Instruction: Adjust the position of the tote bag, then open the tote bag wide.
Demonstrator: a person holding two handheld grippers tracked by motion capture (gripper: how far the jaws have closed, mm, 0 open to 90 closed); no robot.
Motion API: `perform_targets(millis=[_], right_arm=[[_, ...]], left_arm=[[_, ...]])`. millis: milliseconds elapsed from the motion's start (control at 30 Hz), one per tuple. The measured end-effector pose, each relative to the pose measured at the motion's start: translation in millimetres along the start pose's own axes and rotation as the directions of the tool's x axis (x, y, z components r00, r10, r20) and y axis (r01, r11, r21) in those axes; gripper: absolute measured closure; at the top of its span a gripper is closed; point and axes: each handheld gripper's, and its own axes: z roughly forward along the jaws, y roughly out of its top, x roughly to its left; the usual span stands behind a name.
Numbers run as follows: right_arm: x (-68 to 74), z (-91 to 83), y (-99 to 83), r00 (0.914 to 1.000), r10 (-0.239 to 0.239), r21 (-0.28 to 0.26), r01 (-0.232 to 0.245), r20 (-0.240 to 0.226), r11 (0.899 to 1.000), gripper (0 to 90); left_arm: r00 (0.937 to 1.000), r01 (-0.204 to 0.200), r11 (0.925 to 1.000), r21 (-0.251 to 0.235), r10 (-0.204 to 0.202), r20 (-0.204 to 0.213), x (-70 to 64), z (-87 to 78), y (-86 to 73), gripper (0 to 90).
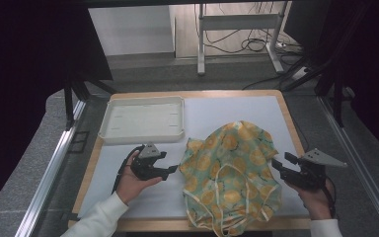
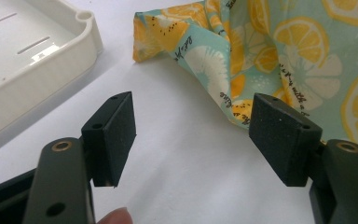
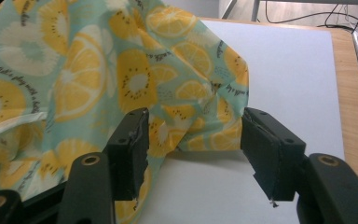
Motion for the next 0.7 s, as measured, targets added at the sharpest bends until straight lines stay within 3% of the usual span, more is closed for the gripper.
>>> perform_targets(millis=[300,500,700], right_arm=[[8.7,-10.9,-2.8,0.9997,0.003,-0.032,-0.004,-0.026,0.999,41.7],[17.5,-16.9,-6.8,0.9991,-0.021,-0.033,0.02,-0.037,0.999,41.7],[25.3,-26.0,-8.7,0.9974,-0.041,-0.049,0.039,-0.059,0.998,42.5]], left_arm=[[0.9998,-0.018,0.9998,0.0,0.018,0.009,-7.4,-2.0,1.0,31.4],[0.9992,-0.031,0.9993,-0.022,0.032,0.023,-14.1,-7.1,5.8,31.7],[0.997,-0.045,0.9983,-0.037,0.047,0.061,-24.1,-14.5,9.4,33.6]])
